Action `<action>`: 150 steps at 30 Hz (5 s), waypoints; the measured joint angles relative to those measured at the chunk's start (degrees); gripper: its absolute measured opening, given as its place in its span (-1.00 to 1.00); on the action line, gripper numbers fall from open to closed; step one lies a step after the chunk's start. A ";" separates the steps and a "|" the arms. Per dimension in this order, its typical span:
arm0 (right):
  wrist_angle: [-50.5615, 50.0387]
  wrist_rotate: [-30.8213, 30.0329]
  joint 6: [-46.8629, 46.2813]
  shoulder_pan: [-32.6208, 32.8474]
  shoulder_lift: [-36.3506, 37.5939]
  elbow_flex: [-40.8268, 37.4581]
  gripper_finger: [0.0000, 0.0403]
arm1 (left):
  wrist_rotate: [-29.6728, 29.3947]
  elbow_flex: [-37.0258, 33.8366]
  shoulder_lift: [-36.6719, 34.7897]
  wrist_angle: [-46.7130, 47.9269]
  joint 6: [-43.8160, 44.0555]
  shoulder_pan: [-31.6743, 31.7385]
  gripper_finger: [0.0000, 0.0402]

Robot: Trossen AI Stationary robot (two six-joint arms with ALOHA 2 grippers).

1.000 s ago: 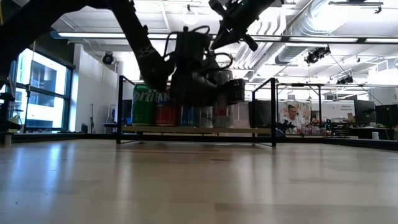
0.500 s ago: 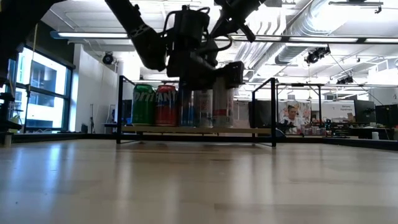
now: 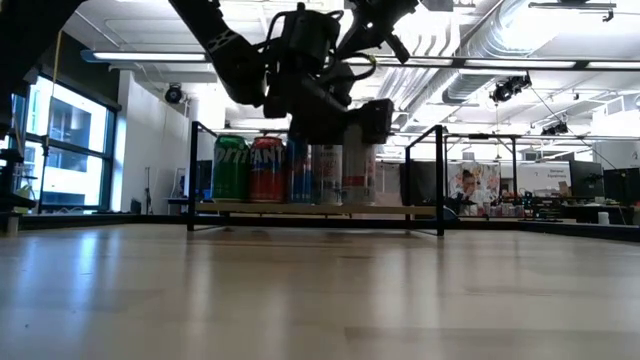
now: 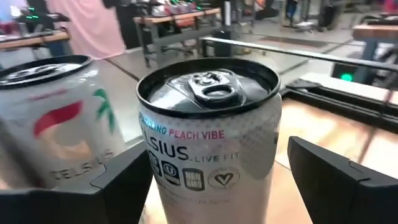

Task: Place canned beverage on shelf
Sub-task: Put the white pink soda can on the shelf aligned with the white pink soda can

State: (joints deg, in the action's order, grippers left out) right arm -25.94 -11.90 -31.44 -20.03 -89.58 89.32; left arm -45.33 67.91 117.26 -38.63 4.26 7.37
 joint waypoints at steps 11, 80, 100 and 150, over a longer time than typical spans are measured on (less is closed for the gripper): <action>-1.92 -1.57 0.44 -0.97 0.00 0.00 -1.00 | 8.79 -0.01 -0.01 0.95 3.20 0.49 0.60; -2.15 -1.42 -0.73 -0.96 0.00 0.00 -1.00 | 1.02 -0.01 -0.27 5.09 2.65 1.07 0.75; -2.24 -1.40 -1.09 1.09 0.00 0.00 -1.00 | -10.67 -1.02 -1.88 5.82 5.54 -6.98 0.75; 23.63 3.38 1.46 29.04 28.93 -39.07 -1.00 | 11.09 -41.63 -73.71 8.81 10.05 -28.99 0.74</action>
State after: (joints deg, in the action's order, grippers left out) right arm -2.31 -8.52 -29.98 9.00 -60.65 50.25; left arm -34.24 26.28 43.55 -29.81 14.31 -21.62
